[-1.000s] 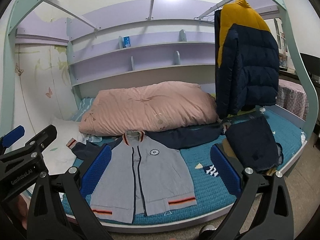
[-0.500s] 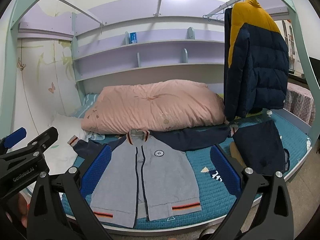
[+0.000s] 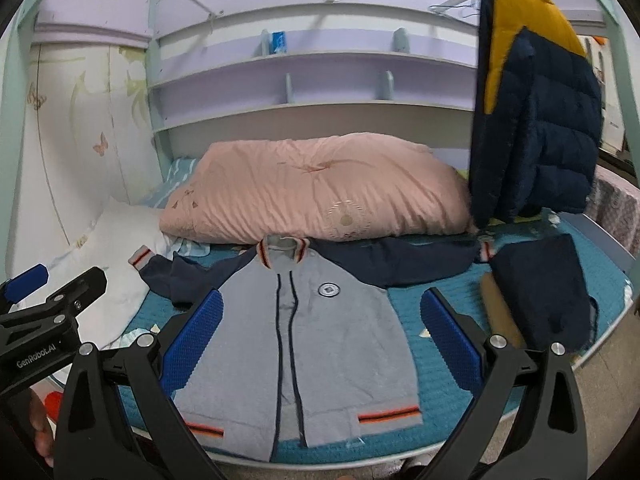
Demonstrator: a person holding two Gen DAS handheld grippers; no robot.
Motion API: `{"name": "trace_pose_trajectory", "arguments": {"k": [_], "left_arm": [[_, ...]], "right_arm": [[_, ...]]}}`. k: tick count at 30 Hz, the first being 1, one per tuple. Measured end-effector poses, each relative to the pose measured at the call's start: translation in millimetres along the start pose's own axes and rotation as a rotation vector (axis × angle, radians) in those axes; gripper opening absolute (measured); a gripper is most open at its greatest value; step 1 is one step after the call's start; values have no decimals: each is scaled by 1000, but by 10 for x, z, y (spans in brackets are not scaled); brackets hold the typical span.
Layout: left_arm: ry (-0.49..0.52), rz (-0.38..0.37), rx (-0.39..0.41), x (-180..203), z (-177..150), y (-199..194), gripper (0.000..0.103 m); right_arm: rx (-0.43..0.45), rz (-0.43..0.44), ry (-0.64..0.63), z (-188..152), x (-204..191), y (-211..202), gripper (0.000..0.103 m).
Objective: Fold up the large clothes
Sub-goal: 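Grasp the navy sleeve cuff with the left gripper while the right gripper approaches the jacket body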
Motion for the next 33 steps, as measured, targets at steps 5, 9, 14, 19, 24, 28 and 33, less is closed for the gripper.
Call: {"name": "trace_pose_trajectory", "arguments": {"k": [5, 9, 14, 19, 24, 28, 33], "left_arm": [[-17, 32, -68, -535, -50, 588, 98], [-59, 58, -137, -1106, -121, 1119, 98], [-178, 39, -216, -1918, -166, 1865, 99], [-224, 20, -256, -2463, -115, 2626, 98], [-322, -10, -297, -2880, -70, 3335, 98], [-417, -2, -307, -3065, -89, 3766, 98], [-472, 33, -366, -3258, -209, 4272, 98]], "right_arm": [[-53, 40, -61, -52, -394, 593, 96], [-107, 113, -95, -136, -757, 1101, 96], [-172, 196, -155, -283, -1284, 1805, 96], [-255, 287, -149, -456, -1703, 2445, 89], [-345, 350, -131, -601, -1923, 2997, 59], [-374, 374, -114, -669, -1968, 3274, 59], [-403, 394, -98, -716, -1988, 3559, 59]]}}
Point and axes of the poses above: each gripper's, at about its wrist camera, not at the fingertips, and y roughly the way its jaws point, x to its right, z to its top, the point moved 5 cm from there along y, roughly the way its jaws point, and after that the axes turned 1 degree about -z, right-handed, at the moved point
